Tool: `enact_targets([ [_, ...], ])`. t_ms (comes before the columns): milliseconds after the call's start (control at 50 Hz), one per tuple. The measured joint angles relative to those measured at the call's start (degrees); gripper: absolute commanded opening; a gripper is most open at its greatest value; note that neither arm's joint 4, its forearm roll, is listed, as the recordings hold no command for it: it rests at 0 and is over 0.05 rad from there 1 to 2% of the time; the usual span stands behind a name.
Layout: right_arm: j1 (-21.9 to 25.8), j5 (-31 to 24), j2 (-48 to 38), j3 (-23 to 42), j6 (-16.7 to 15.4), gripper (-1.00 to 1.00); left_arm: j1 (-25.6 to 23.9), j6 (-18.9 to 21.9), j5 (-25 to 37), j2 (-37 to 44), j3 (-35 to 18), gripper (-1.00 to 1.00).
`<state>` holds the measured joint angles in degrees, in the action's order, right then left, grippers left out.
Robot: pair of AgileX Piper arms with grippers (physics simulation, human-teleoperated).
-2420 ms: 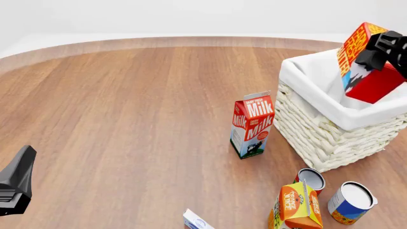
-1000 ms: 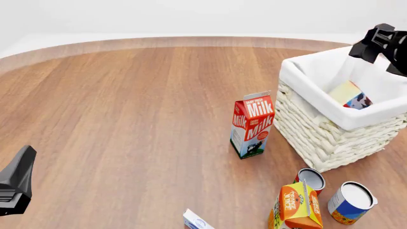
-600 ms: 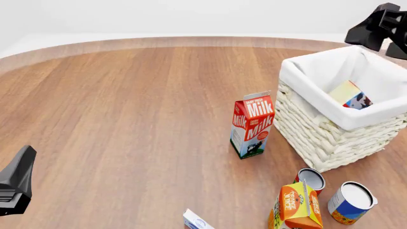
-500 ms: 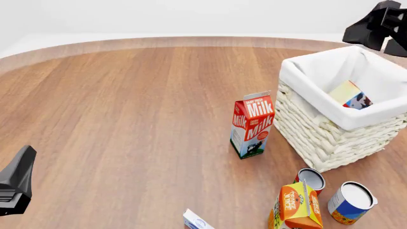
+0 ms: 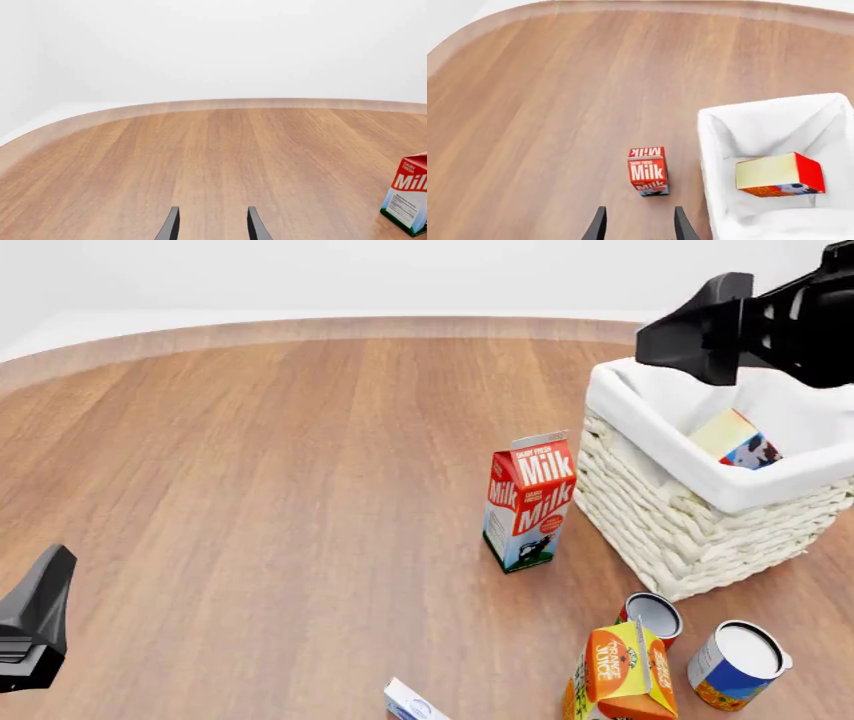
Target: Pick up the cream cheese box and the butter, and put them in the basket.
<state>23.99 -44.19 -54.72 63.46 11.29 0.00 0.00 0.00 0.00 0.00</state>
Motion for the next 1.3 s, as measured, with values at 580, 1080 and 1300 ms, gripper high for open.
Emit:
enact_targets([
  [580, 15.68, 4.78, -8.28, -3.29, -0.07, 1.00, 0.00, 0.00, 0.00, 0.00, 0.00, 1.00],
  [1080, 24.49, 8.87, -14.87, -4.61, 3.65, 1.00, 0.00, 0.00, 0.00, 0.00, 0.00, 1.00],
  [1300, 26.88, 11.23, -17.75, -6.15, 5.53, 1.00, 0.00, 0.00, 0.00, 0.00, 0.00, 1.00],
])
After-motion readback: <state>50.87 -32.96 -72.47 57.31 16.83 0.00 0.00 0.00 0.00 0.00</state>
